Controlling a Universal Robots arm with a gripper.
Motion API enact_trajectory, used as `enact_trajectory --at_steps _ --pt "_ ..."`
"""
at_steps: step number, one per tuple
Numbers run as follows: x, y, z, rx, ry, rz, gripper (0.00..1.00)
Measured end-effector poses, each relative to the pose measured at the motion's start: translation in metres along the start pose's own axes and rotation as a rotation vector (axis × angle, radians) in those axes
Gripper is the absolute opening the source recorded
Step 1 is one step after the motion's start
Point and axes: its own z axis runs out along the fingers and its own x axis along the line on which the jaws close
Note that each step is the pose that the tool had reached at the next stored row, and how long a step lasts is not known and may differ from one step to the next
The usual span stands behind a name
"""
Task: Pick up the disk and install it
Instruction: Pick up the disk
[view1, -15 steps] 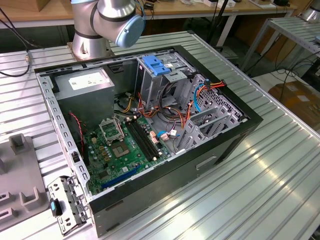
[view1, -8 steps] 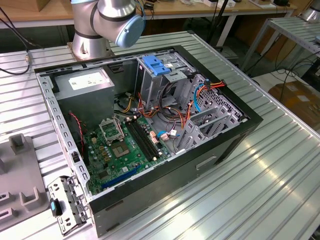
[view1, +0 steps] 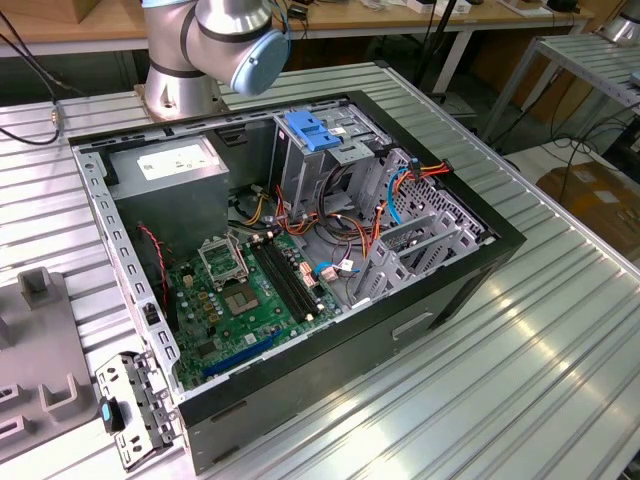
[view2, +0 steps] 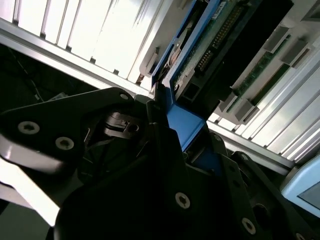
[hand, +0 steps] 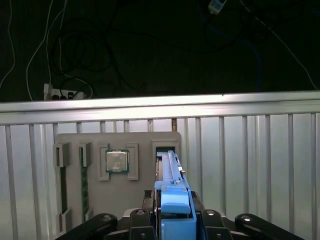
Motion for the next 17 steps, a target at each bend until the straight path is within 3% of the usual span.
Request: enact_trajectory --at_steps 6,17 --pt "0.0 -0.0004 -0.0124 0.0 0.0005 0.0 0.37" --pt "0.0001 -0.0009 -0.0294 0.0 0.0006 0.0 0.37"
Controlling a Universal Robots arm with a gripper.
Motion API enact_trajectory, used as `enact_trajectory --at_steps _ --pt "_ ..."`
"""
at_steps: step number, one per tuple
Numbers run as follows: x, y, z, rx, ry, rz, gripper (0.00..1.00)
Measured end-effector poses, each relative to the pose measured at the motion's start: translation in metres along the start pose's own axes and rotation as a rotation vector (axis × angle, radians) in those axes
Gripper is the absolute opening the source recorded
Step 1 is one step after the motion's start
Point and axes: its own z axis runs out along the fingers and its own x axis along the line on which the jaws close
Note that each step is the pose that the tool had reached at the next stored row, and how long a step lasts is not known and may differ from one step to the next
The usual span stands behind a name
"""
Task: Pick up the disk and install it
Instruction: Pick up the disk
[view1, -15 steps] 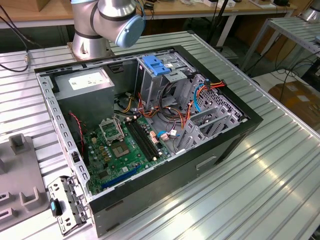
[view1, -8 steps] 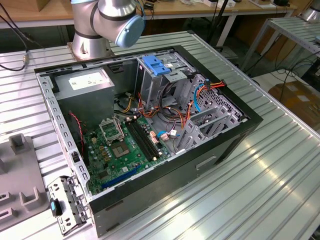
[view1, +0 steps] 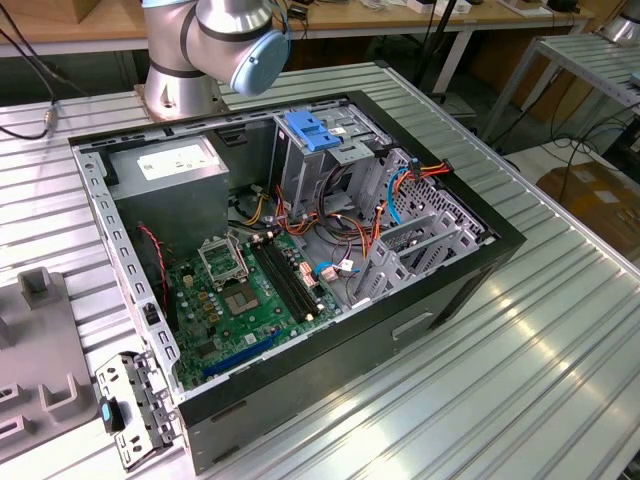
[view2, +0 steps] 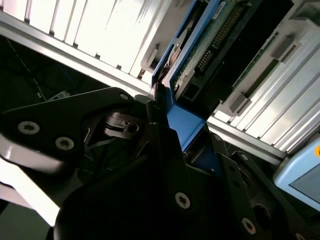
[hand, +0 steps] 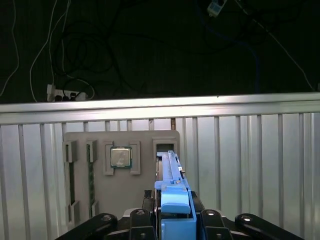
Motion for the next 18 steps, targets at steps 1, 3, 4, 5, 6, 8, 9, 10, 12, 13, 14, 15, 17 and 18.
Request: enact_trajectory --at_steps 1,3,4,5,6,8,9,10,12,13,14,15,17,18 --pt "0.0 0.0 -0.0018 0.0 0.0 0.0 0.37" --pt "0.0 -0.0002 -0.0067 0.0 0.0 0.0 0.37" --pt "0.0 -0.0003 -0.0087 0.0001 -0.0001 0.0 0.37" --pt "0.0 -0.0003 -0.0103 0.0 0.0 0.0 0.37" --pt "0.0001 -0.0004 -0.0132 0.0 0.0 0.0 0.37" --pt "0.0001 -0.0005 -0.0186 0.0 0.0 0.0 0.37" --pt "0.0001 -0.0006 -0.02 0.0001 -0.0001 0.0 0.37" --pt "0.0001 -0.0007 -0.023 0.0001 0.0 0.0 0.37" --pt "0.0001 -0.0008 -0.0267 0.0 0.0 0.0 0.37" --pt "0.0001 -0.0008 -0.0291 0.0 0.0 0.0 0.37" --pt "0.0001 -0.0009 -0.0317 0.0 0.0 0.0 0.37" --pt "0.0001 -0.001 -0.0335 0.0 0.0 0.0 0.37" --pt "0.0001 -0.0011 -0.0381 0.0001 -0.0001 0.0 0.37" --pt "0.0001 -0.0012 -0.0403 0.0 0.0 0.0 0.37"
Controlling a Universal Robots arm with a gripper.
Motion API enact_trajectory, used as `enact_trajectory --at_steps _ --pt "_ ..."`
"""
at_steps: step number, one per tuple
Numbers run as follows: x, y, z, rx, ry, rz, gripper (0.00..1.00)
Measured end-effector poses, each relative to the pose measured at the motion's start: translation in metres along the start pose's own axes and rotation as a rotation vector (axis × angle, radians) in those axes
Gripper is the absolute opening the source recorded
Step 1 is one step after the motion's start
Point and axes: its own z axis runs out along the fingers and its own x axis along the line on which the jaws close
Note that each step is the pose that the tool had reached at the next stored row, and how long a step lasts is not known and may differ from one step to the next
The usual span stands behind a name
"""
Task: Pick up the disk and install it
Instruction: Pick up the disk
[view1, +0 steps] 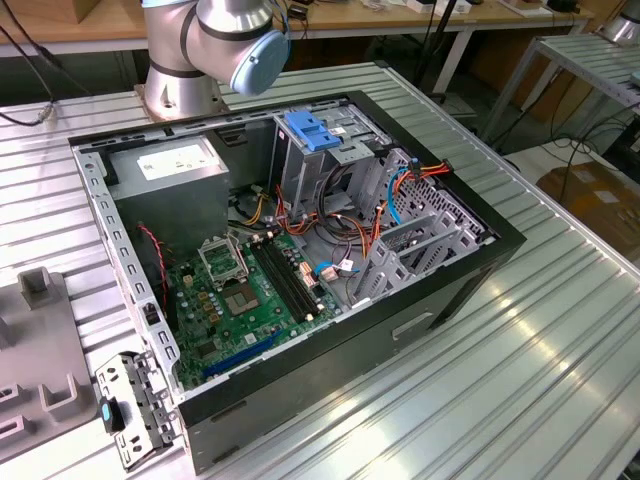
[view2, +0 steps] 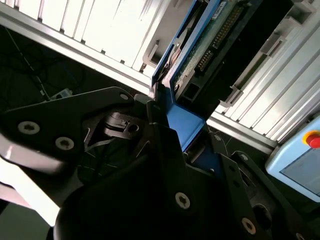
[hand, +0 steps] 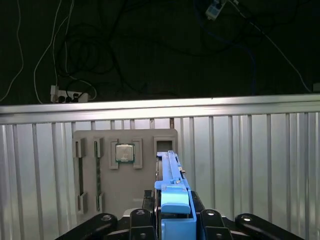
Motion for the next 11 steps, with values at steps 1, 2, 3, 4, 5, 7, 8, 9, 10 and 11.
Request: enact_trajectory --at_steps 1,2,3,4,5,7,8,9,10,11 --pt "0.0 0.0 -0.0016 0.0001 0.0 0.0 0.37" --pt "0.0 -0.0001 -0.0031 0.0 0.0 0.0 0.37" --pt "0.0 -0.0002 -0.0046 0.0 0.0 0.0 0.37" --pt "0.0 -0.0002 -0.0073 0.0001 0.0 0.0 0.37" --pt "0.0 -0.0003 -0.0089 0.0001 0.0 0.0 0.37" --pt "0.0001 -0.0004 -0.0132 0.0 0.0 0.0 0.37" --pt "0.0001 -0.0004 -0.0147 0.0 0.0 0.0 0.37" --pt "0.0001 -0.0005 -0.0167 0.0 0.0 0.0 0.37" --pt "0.0001 -0.0005 -0.018 0.0001 0.0 0.0 0.37" --pt "0.0001 -0.0006 -0.0202 0.0 0.0 0.0 0.37"
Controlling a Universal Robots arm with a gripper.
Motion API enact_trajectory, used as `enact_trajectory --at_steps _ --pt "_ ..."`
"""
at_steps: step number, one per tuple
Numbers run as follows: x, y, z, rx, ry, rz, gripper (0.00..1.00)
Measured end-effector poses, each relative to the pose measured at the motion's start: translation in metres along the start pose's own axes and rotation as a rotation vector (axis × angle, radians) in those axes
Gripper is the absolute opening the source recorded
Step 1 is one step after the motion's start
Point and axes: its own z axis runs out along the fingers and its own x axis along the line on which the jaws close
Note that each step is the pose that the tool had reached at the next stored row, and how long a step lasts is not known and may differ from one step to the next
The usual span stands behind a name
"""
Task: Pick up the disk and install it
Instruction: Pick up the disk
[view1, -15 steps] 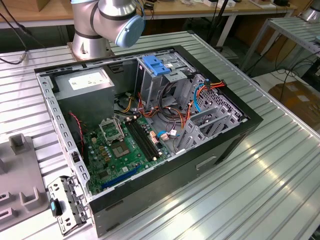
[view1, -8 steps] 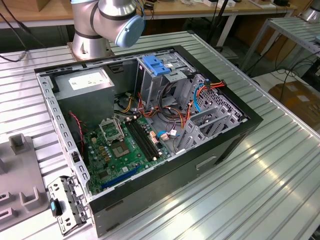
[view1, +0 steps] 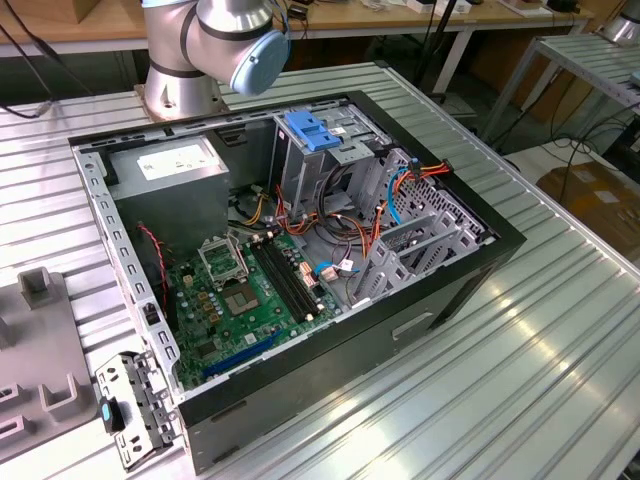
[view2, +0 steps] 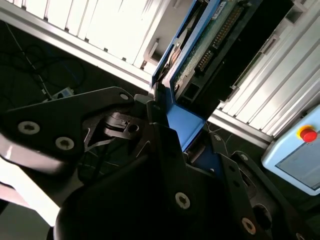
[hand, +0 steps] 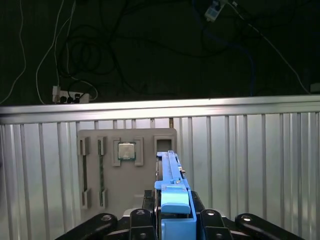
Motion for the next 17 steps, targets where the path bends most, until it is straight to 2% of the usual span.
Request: enact_trajectory --at_steps 4,9,17 --pt "0.0 -0.0003 -0.0087 0.0 0.0 0.0 0.37" --pt "0.0001 -0.0005 -0.0157 -0.0001 0.0 0.0 0.37" --pt "0.0001 -0.0005 -0.0165 0.0 0.0 0.0 0.37"
